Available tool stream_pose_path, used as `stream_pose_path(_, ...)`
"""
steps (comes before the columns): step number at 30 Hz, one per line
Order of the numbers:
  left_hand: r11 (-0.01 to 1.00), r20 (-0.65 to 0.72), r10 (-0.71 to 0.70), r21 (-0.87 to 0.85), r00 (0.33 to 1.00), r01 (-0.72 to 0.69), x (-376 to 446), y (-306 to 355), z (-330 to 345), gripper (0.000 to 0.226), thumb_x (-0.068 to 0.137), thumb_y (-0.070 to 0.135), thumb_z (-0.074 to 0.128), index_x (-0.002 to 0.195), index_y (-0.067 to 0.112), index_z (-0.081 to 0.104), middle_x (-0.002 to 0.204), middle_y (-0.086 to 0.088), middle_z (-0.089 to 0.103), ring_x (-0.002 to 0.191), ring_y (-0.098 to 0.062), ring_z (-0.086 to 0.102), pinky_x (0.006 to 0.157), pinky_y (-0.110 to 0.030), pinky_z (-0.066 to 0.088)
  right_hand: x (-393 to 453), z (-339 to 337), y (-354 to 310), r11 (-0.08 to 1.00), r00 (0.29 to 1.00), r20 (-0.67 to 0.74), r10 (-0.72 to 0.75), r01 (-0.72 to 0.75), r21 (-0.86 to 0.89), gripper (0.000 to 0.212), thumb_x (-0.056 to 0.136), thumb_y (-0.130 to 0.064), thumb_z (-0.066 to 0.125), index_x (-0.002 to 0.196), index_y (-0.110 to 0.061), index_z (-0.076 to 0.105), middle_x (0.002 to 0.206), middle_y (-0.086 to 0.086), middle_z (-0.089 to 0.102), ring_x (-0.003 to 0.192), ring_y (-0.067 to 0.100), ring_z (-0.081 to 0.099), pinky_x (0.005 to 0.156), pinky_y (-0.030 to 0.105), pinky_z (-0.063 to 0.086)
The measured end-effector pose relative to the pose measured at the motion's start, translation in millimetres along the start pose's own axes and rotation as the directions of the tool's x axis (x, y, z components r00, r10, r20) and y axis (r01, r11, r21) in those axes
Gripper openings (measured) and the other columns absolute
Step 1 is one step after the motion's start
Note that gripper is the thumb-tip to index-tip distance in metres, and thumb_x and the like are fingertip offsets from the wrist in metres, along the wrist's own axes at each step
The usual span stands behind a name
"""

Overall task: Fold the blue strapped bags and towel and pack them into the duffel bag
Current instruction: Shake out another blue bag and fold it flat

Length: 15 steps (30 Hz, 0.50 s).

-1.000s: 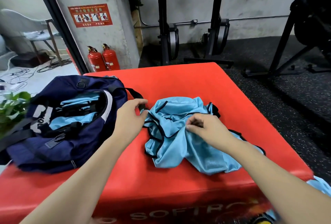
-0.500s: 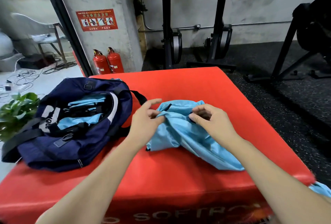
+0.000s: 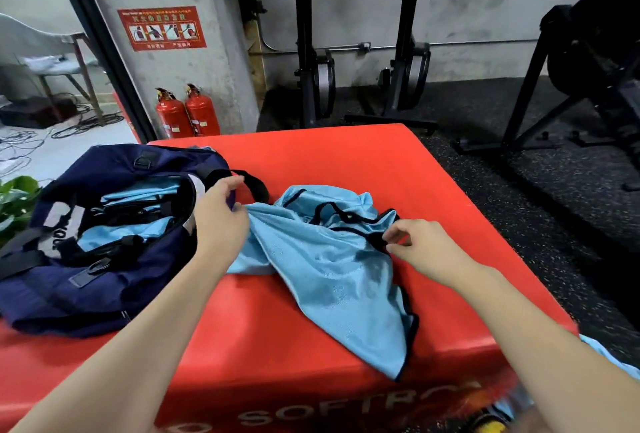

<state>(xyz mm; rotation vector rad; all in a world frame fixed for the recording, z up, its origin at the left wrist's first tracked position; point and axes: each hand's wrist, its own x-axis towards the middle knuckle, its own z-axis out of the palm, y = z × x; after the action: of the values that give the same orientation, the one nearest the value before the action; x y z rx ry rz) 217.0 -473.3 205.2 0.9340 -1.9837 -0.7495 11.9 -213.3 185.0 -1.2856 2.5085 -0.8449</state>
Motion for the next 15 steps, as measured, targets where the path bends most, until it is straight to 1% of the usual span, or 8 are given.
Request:
stream_pose_path(2,0.963,0.029,0.227,0.144,0.973,-0.229,-12,2,7,0.050,0.077,0.004,0.049,0.118,0.025,0.067,0.122,0.006,0.064,0.118,-0.024,0.057,0.104,-0.047,0.042,0,-3,0,0.999,0.993,0.120,-0.008,0.013,-0.045,0.025,0.085,-0.007,0.070,0.103,-0.025,0.072,0.102,-0.010,0.071,0.087,0.001,0.064,0.084,0.017,0.049)
stream_pose_path(3,0.938,0.063,0.302,0.158,0.951,-0.308,-20,3,13,0.049,0.075,0.006,0.050,0.116,0.026,0.068,0.121,0.005,0.064,0.118,-0.023,0.055,0.103,-0.046,0.042,-1,-4,0,0.998,0.984,0.180,-0.011,0.021,-0.055,0.031,0.084,-0.005,0.070,0.108,-0.024,0.072,0.104,-0.010,0.071,0.083,-0.002,0.062,0.078,0.010,0.047)
stream_pose_path(5,0.921,0.168,0.373,0.052,0.913,-0.386,-41,9,25,0.043,0.079,0.001,0.057,0.113,0.023,0.071,0.116,0.006,0.065,0.111,-0.009,0.055,0.101,-0.032,0.041,-1,-3,-1,0.996,0.964,0.266,-0.019,0.041,-0.080,0.041,0.081,-0.004,0.069,0.116,-0.025,0.069,0.107,-0.008,0.070,0.081,0.004,0.062,0.070,0.006,0.043)
stream_pose_path(6,0.919,0.233,0.387,-0.018,0.892,-0.394,-53,15,30,0.041,0.081,-0.002,0.061,0.113,0.021,0.072,0.112,0.007,0.065,0.104,0.000,0.055,0.097,-0.020,0.041,-1,-1,-1,0.993,0.957,0.290,-0.021,0.053,-0.101,0.044,0.080,-0.003,0.068,0.118,-0.025,0.068,0.106,-0.007,0.069,0.082,0.008,0.063,0.067,0.005,0.042)
stream_pose_path(8,0.917,0.355,0.396,-0.100,0.847,-0.386,-73,24,38,0.038,0.081,-0.003,0.068,0.111,0.019,0.074,0.102,0.010,0.066,0.090,0.002,0.058,0.083,-0.007,0.040,-1,3,-1,0.985,0.949,0.314,-0.037,0.088,-0.150,0.047,0.079,-0.001,0.065,0.121,-0.023,0.068,0.101,-0.009,0.064,0.079,0.006,0.058,0.065,0.003,0.039)
stream_pose_path(10,0.925,0.468,0.376,-0.135,0.800,-0.355,-85,28,45,0.034,0.081,0.004,0.073,0.111,0.021,0.074,0.096,0.009,0.068,0.084,0.001,0.059,0.077,-0.007,0.040,0,9,-2,0.976,0.946,0.315,-0.078,0.137,-0.169,0.042,0.078,-0.001,0.064,0.115,-0.021,0.072,0.093,-0.014,0.060,0.074,0.000,0.053,0.067,0.004,0.037)
stream_pose_path(12,0.947,0.562,0.312,-0.123,0.766,-0.296,-92,34,50,0.034,0.083,0.020,0.079,0.116,0.024,0.071,0.097,0.010,0.067,0.083,0.001,0.060,0.079,-0.012,0.044,2,15,-4,0.981,0.957,0.269,-0.108,0.147,-0.130,0.030,0.080,-0.006,0.066,0.102,-0.023,0.076,0.086,-0.014,0.065,0.074,0.001,0.056,0.072,0.017,0.042)
stream_pose_path(15,0.989,0.653,0.131,-0.039,0.746,-0.141,-103,50,51,0.071,0.075,0.059,0.079,0.135,0.030,0.057,0.115,0.015,0.064,0.100,0.001,0.060,0.094,-0.020,0.047,1,16,-14,0.995,0.988,0.115,-0.100,0.096,0.035,0.020,0.086,-0.012,0.064,0.093,-0.029,0.074,0.084,-0.008,0.073,0.078,0.011,0.066,0.075,0.031,0.050)
